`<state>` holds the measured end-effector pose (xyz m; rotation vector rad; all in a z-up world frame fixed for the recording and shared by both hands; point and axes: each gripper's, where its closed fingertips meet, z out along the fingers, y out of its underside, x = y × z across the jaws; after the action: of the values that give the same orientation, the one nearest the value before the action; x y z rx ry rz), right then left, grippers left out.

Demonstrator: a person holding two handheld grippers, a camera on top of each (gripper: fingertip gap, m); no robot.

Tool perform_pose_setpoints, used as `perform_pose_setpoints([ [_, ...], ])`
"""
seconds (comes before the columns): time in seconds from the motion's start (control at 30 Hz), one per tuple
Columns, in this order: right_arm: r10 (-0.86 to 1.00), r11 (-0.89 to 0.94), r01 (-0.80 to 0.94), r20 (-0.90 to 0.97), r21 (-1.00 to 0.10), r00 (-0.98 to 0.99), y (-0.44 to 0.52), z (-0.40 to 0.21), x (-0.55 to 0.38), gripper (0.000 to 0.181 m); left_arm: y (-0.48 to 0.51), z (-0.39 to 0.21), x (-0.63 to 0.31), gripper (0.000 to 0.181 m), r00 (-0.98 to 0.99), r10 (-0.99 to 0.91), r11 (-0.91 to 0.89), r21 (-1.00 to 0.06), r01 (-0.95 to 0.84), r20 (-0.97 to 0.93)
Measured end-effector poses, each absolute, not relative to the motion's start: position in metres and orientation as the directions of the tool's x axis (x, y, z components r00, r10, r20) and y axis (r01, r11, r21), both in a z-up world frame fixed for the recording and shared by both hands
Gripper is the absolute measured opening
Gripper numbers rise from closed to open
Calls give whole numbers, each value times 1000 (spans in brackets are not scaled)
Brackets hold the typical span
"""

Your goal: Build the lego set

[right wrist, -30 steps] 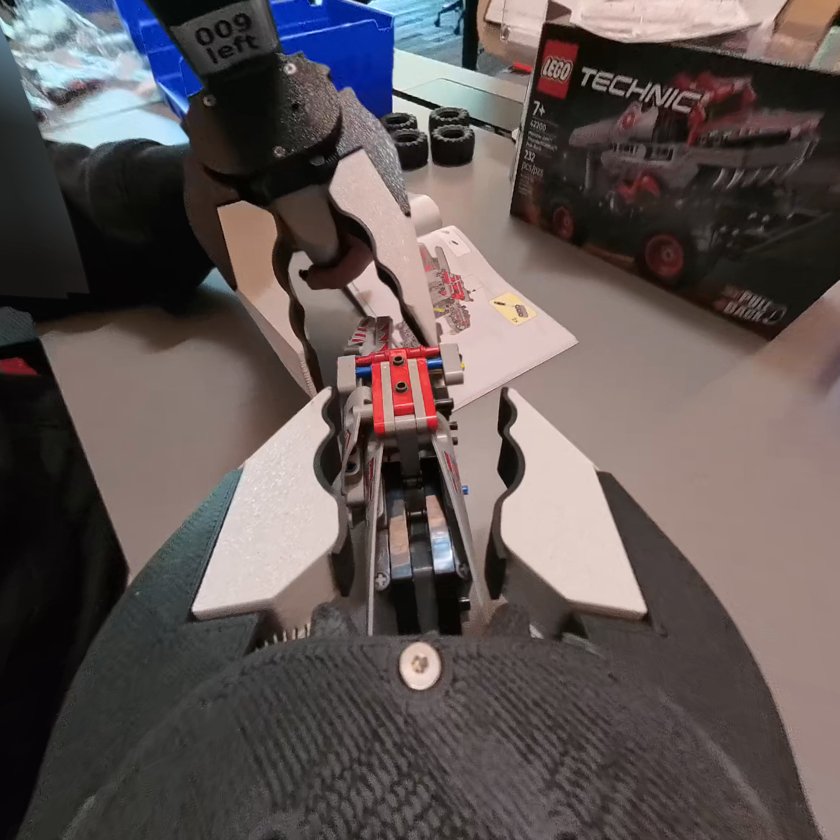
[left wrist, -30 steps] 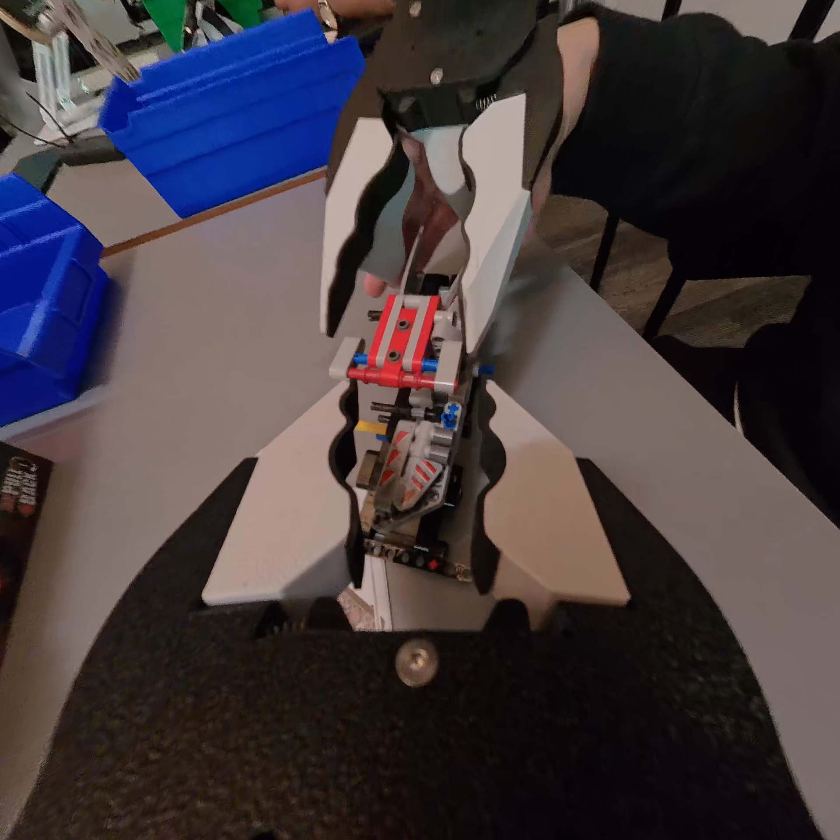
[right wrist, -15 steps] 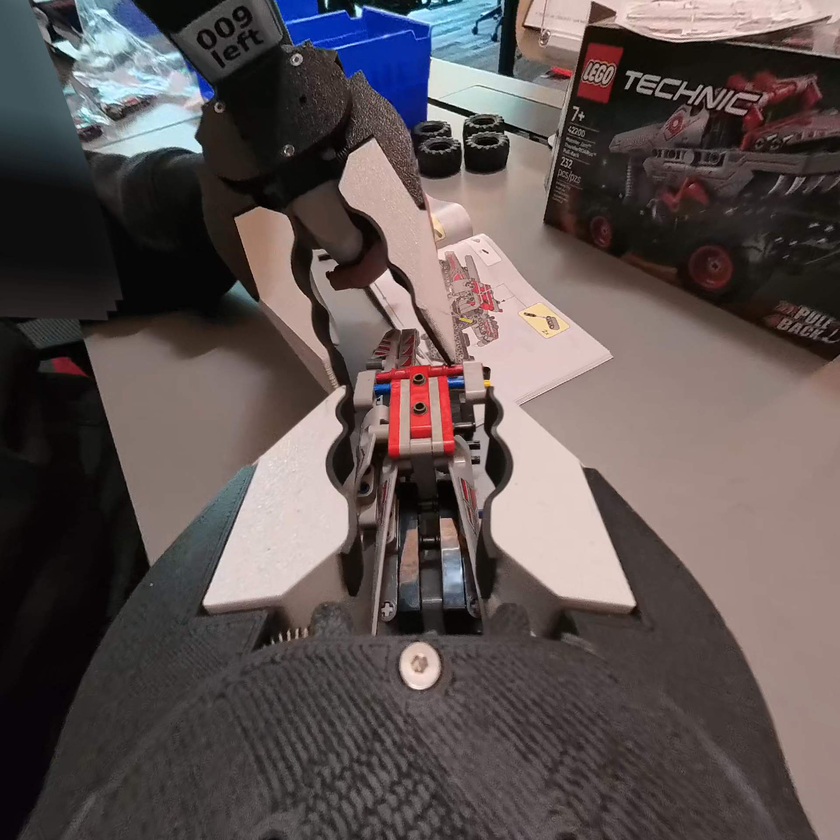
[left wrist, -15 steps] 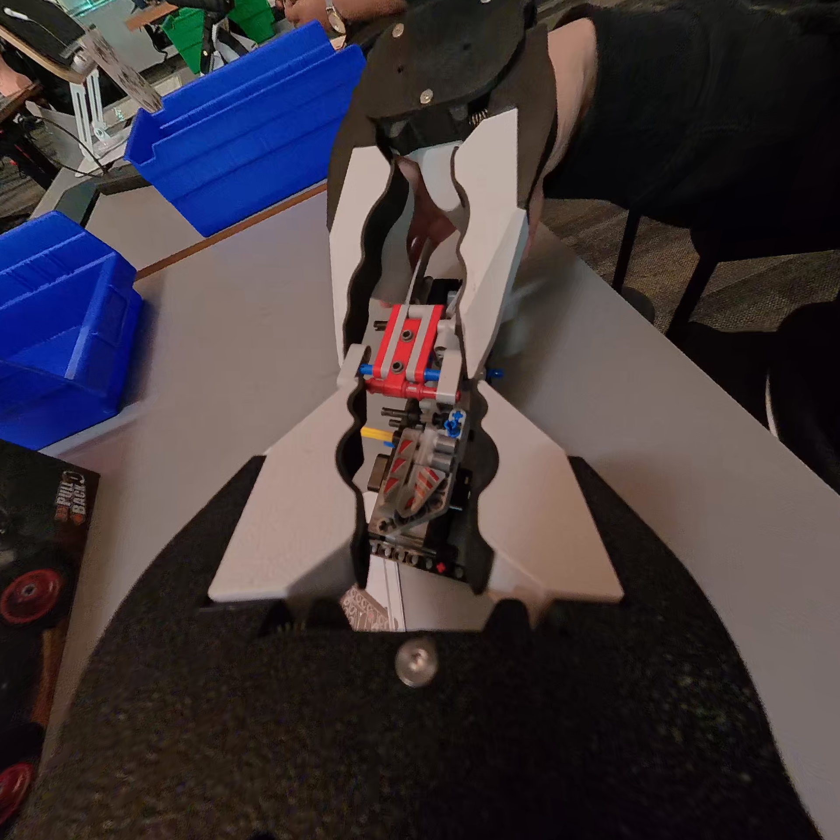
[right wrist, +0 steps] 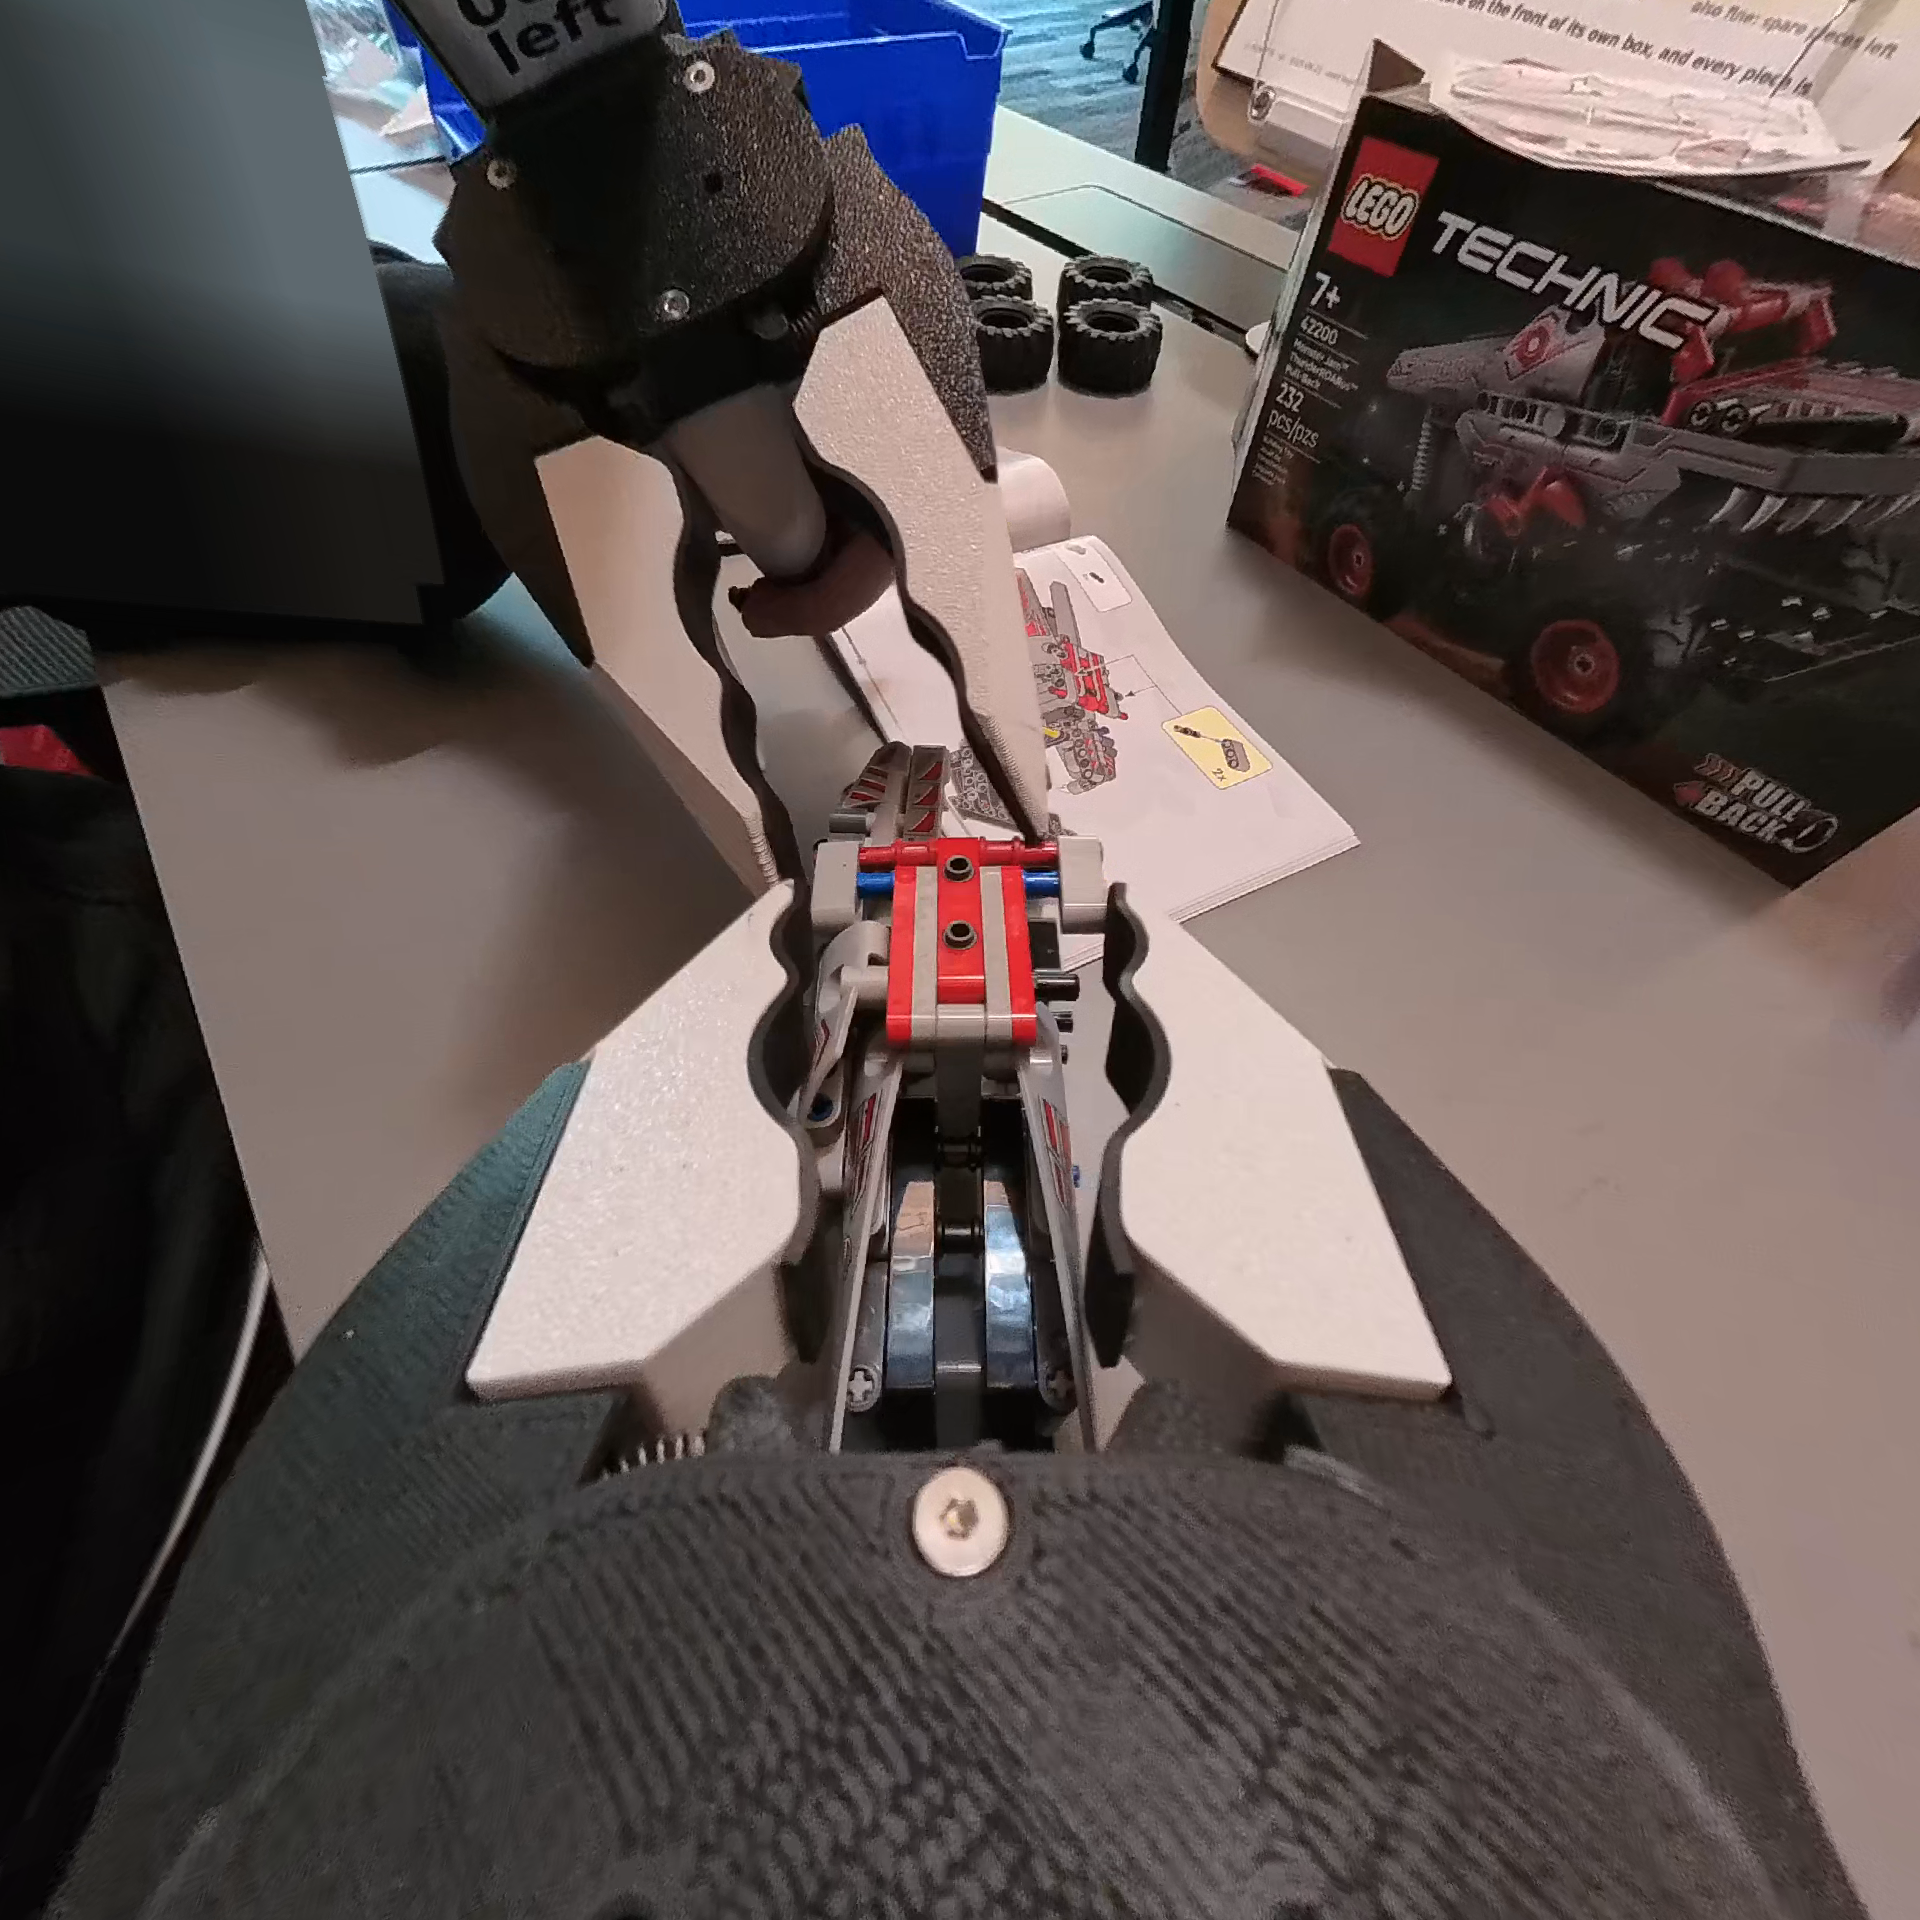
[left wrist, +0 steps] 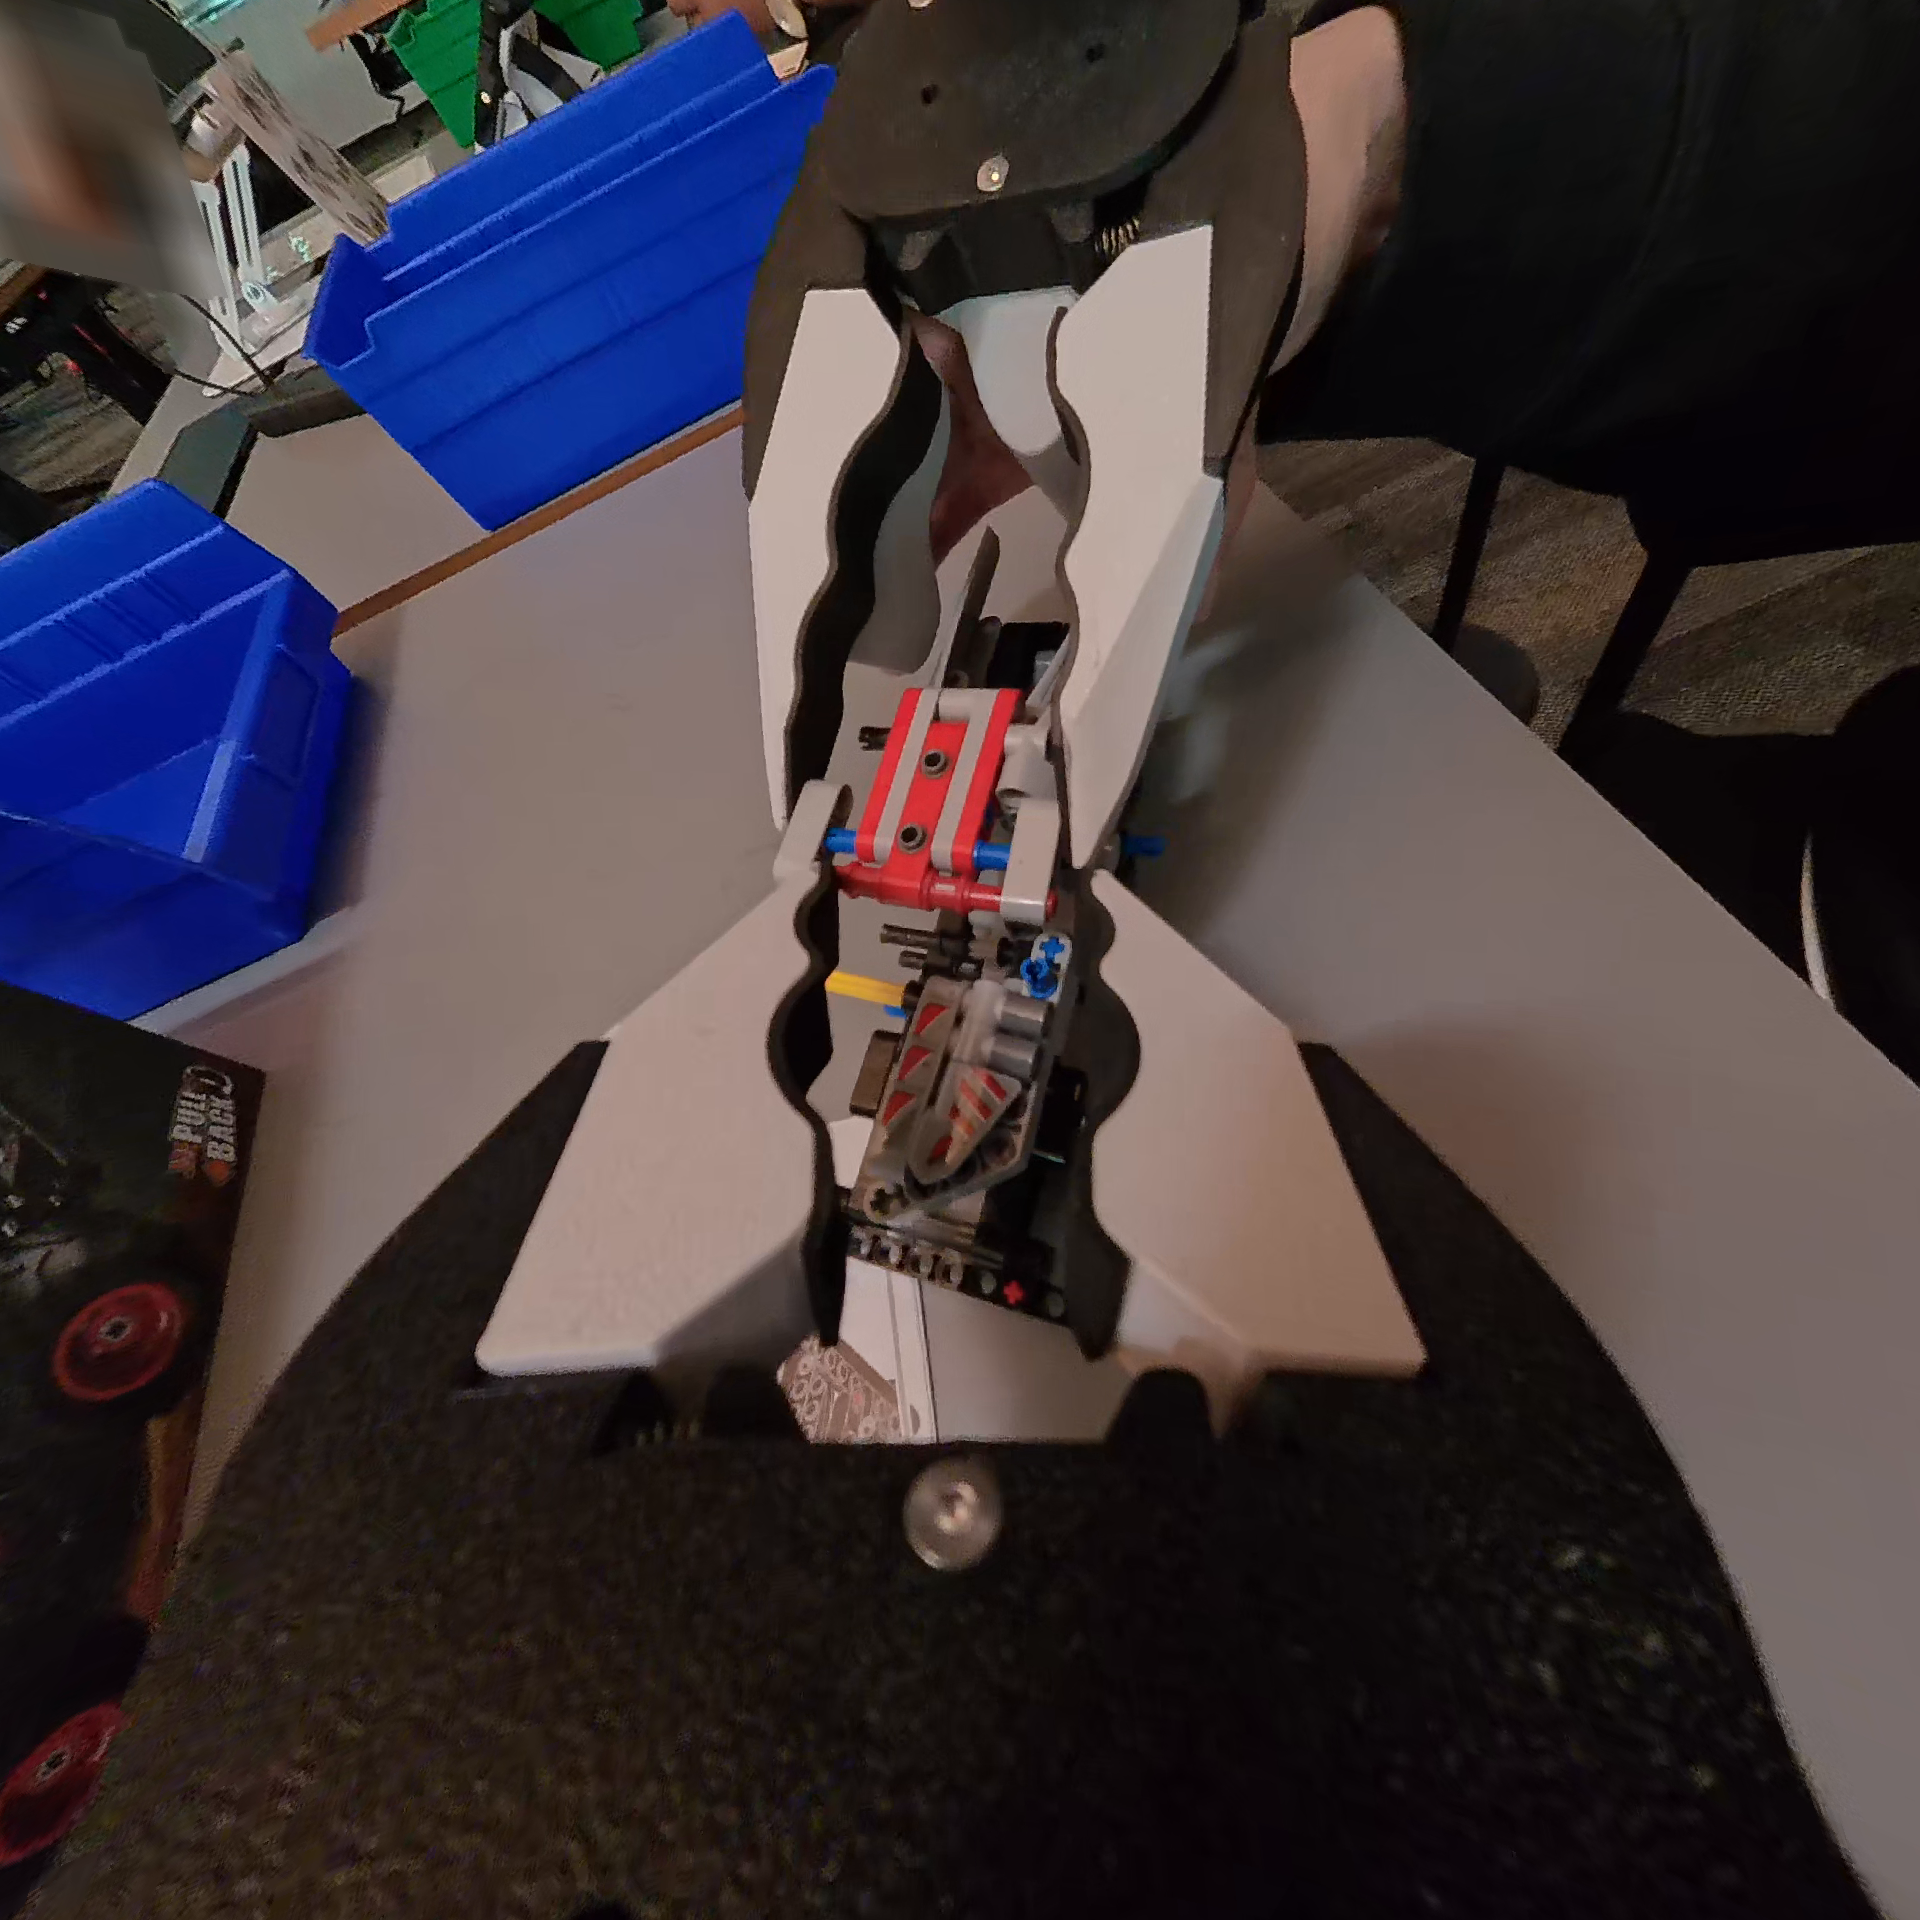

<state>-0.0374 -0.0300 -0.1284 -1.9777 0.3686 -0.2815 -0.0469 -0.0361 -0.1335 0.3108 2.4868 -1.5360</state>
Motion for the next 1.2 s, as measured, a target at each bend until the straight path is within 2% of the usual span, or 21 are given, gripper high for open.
perform_pose_setpoints([
  [0.17, -370, -398, -118, 42, -910, 928, -30, -128, -37, 55, -34, -131, -47, 45, -975, 81, 404, -887, 222, -207],
  [0.3, -335, -425, -72, 83, -902, 938, -29, -128, -42, 54, -32, -129, -46, 57, -990, 96, 379, -915, 136, -107],
  [0.63, -324, -420, -62, 86, -905, 942, -28, -128, -42, 54, -37, -133, -43, 56, -967, 157, 397, -883, 250, -202],
  [1.2, -301, -424, 16, 158, -905, 940, -26, -126, -42, 54, -36, -133, -44, 56, -959, 150, 373, -884, 282, -242],
])
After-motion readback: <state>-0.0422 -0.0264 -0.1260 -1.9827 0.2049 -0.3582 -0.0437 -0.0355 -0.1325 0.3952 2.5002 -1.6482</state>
